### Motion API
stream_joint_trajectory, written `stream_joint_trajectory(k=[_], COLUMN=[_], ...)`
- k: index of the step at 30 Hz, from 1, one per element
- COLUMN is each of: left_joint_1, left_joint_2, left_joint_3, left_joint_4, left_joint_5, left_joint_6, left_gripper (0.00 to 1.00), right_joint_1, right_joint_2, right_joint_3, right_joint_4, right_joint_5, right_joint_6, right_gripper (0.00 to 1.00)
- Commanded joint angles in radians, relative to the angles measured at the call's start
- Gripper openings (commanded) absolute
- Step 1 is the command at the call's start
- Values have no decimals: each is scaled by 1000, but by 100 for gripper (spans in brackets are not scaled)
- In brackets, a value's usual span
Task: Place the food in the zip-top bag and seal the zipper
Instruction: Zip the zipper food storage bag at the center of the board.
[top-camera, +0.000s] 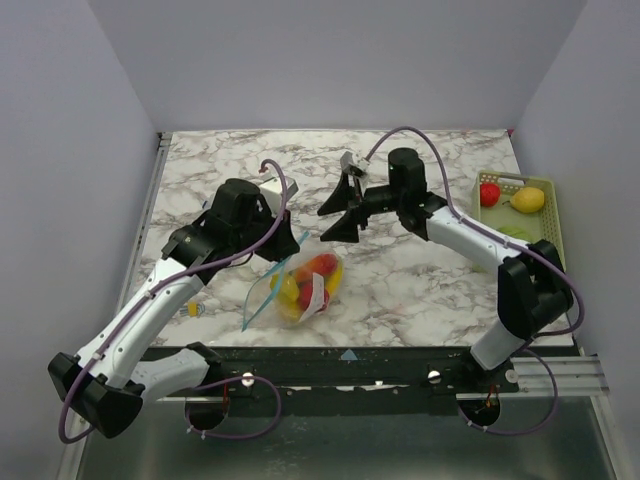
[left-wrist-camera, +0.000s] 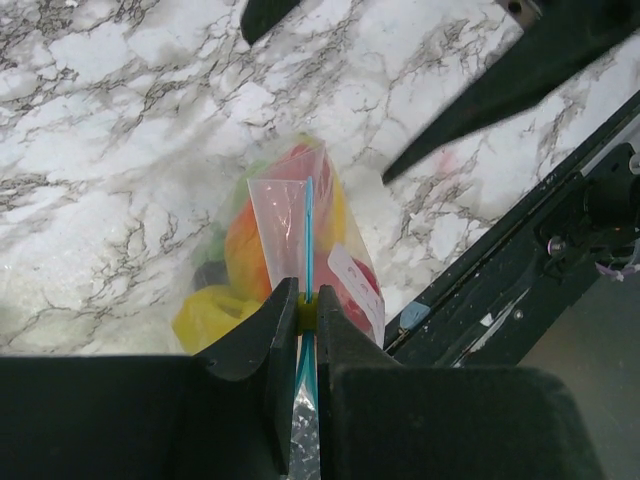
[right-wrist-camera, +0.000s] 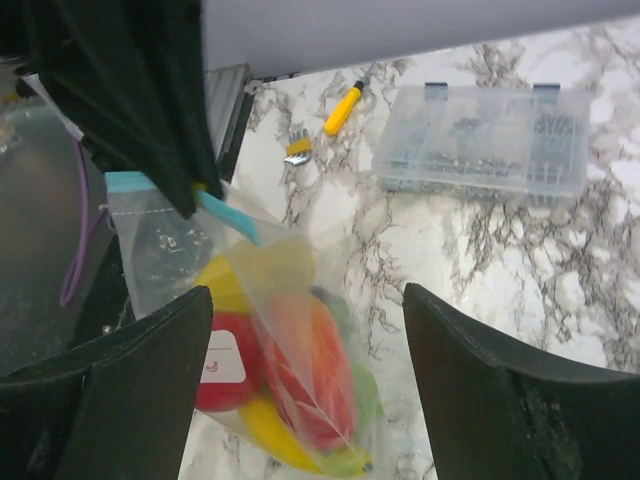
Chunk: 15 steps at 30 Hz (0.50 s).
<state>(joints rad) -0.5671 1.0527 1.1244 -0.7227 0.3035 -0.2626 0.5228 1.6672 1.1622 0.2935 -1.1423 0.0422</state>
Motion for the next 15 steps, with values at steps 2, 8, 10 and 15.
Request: stream_joint_trajectory(k=[2,8,10,15], left_joint_1=[-4,-4,-4,-5], left_joint_2=[51,70,74,80], left_joint_3=[77,96,98,94], left_joint_4=[11,2,-4,2], left_joint_5=[18,29,31,44], left_joint_6=[16,28,29,25], left_gripper=[0,0,0,0], right_joint_1=[68,88,98,117], right_joint_2=[-67,0,28,84], right_joint_3=[128,289,343,432], right_joint_4=[-519,-759,-841,-984], right_joint_5=[-6,14,28,64], right_joint_6=[-528,-757,-802,-895], right_gripper=[80,74,69,59])
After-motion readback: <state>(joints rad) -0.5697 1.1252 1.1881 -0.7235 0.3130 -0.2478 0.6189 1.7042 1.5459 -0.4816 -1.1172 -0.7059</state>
